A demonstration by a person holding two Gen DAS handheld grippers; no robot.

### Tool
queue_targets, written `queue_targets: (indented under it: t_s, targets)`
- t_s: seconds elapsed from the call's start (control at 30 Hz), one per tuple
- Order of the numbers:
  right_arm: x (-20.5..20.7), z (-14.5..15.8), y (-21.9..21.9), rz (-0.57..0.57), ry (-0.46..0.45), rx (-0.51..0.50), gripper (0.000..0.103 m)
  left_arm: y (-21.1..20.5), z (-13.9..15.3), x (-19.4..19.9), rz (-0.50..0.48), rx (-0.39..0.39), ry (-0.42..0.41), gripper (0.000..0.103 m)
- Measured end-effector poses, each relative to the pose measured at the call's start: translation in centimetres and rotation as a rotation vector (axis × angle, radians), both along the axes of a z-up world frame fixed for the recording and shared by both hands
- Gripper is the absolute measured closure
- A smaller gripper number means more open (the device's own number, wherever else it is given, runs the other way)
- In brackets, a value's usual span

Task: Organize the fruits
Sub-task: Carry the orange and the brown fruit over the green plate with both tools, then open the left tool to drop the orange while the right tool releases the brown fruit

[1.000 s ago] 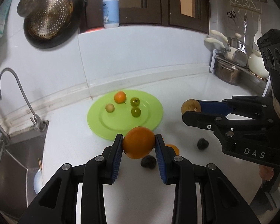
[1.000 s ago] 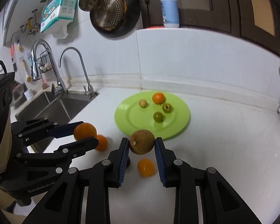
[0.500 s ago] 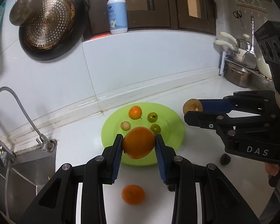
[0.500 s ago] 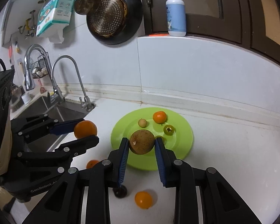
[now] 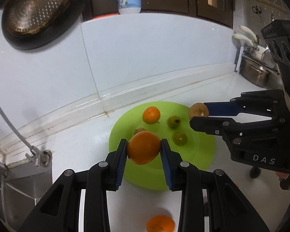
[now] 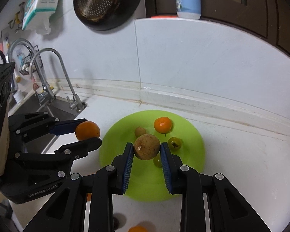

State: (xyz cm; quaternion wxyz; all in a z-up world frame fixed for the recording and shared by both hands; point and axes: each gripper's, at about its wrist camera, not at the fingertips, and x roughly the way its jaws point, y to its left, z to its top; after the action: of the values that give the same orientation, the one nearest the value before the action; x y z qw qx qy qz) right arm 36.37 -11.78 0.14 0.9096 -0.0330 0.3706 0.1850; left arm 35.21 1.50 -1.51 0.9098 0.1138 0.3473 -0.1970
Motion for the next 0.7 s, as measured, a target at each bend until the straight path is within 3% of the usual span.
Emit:
queue_targets:
  t_s: [0.27, 0.57, 0.6, 0.7]
  targets:
    - [3.2, -2.7, 0.2, -0.019, 0.077, -0.019, 0.073, 0.0, -2.1, 3.5, -0.017, -0.008, 0.070, 0.069]
    - [4.6, -3.7, 0.2, -0.022, 0.096, -0.023, 0.073, -1.0, -3.3, 5.0, -0.031, 0.014, 0.104, 0.069]
    - [4.7, -3.8, 0.1, -0.022, 0.099, -0.019, 0.073, -1.0, -3.3, 5.1, -0.032, 0.016, 0.110, 0.068]
    - [4.6, -4.0, 0.0, -0.029, 0.093, -0.031, 0.073, -1.0, -3.1, 4.9, -0.026, 0.024, 0.109, 0.052]
